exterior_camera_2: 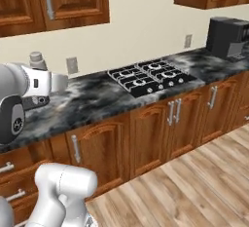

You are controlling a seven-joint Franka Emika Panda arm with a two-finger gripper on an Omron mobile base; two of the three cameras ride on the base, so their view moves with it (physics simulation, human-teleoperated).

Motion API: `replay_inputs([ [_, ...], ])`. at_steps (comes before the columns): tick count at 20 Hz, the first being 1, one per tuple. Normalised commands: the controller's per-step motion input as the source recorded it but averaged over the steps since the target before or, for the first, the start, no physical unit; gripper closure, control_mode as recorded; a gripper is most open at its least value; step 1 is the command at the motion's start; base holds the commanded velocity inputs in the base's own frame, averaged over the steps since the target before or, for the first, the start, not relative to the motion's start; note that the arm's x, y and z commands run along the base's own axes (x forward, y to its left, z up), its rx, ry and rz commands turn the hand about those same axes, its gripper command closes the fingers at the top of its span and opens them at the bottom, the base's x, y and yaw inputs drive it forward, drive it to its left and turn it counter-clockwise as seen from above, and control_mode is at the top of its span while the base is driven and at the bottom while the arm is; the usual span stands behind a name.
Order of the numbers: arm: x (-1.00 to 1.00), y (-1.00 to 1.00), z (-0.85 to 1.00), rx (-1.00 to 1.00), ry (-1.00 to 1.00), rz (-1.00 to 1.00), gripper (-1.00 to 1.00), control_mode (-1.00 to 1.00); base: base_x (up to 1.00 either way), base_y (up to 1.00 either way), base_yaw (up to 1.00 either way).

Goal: Move the condiment bottle and shaker from the cabinet to the dining counter.

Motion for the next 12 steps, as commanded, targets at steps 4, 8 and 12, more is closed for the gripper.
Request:
replay_inputs([
  [4,0.0,0.0,0.0,0.0,0.0,0.0,1.0,1.0,0.15,-0.24,-0.67],
  [8,0.0,0.0,0.0,0.0,0.0,0.0,1.0,1.0,-0.02,-0.08,-0.9],
  [12,0.0,0.0,0.0,0.0,0.0,0.0,1.0,1.0,0.0,0.0,-0.85],
])
